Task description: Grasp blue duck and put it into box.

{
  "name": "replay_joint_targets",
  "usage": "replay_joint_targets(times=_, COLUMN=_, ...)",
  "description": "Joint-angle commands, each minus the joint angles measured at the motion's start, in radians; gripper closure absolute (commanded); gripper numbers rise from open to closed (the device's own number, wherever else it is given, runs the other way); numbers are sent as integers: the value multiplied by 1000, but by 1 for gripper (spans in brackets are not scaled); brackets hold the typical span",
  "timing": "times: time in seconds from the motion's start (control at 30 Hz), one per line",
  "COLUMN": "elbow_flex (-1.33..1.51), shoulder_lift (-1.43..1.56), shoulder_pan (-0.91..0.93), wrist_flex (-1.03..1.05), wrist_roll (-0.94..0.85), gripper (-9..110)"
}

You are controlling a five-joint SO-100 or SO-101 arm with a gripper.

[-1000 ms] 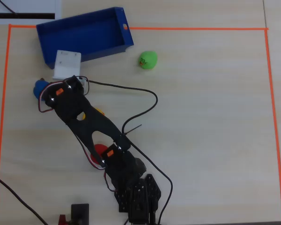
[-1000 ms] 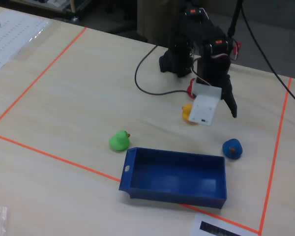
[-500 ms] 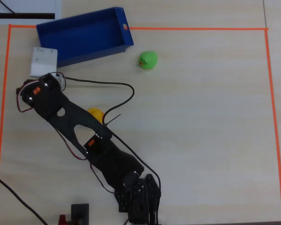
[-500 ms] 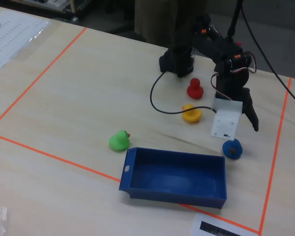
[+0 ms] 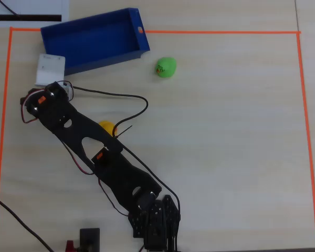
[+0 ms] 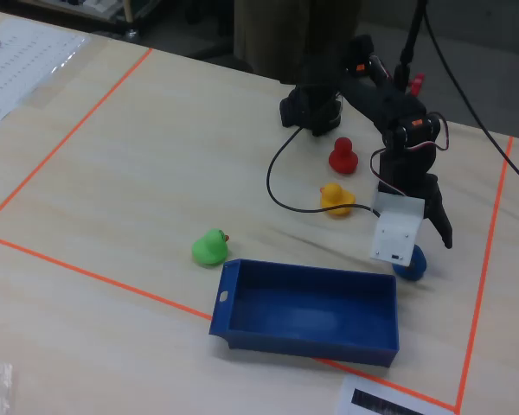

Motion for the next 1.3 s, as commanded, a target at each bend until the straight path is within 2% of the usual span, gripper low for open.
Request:
replay_joint_targets(times=0.0, elbow_flex=-95, shoulder_lift=-9, shoulder_pan=18, wrist_flex=-25, wrist_roll=-5, gripper=64)
replay_joint_targets(times=0.77, elbow_flex=-89, shoulder_lift=-103, shoulder_pan=41, wrist_flex=-100, wrist_roll=-14, gripper=68)
replay_joint_targets(times=0.8, elbow_flex=-89, shoulder_lift=-106, shoulder_pan=40, wrist_flex=-106, wrist_roll=-9, gripper=70)
replay_joint_targets(times=0.83, elbow_flex=-89, shoulder_lift=-110, shoulder_pan=38, wrist_flex=-110, wrist_roll=-9, gripper=78)
replay_joint_targets(times=0.9, elbow_flex=-89, shoulder_lift=-117, shoulder_pan=37, wrist_flex=-112, wrist_roll=5, gripper=101)
replay_joint_targets(times=1.13, elbow_flex=-104, shoulder_lift=-117, shoulder_pan=40, wrist_flex=-77, wrist_roll=21, gripper=101)
replay_joint_targets(times=1.27, elbow_flex=-259, shoulder_lift=-84, shoulder_pan=69, wrist_flex=43, wrist_roll=64, gripper=101)
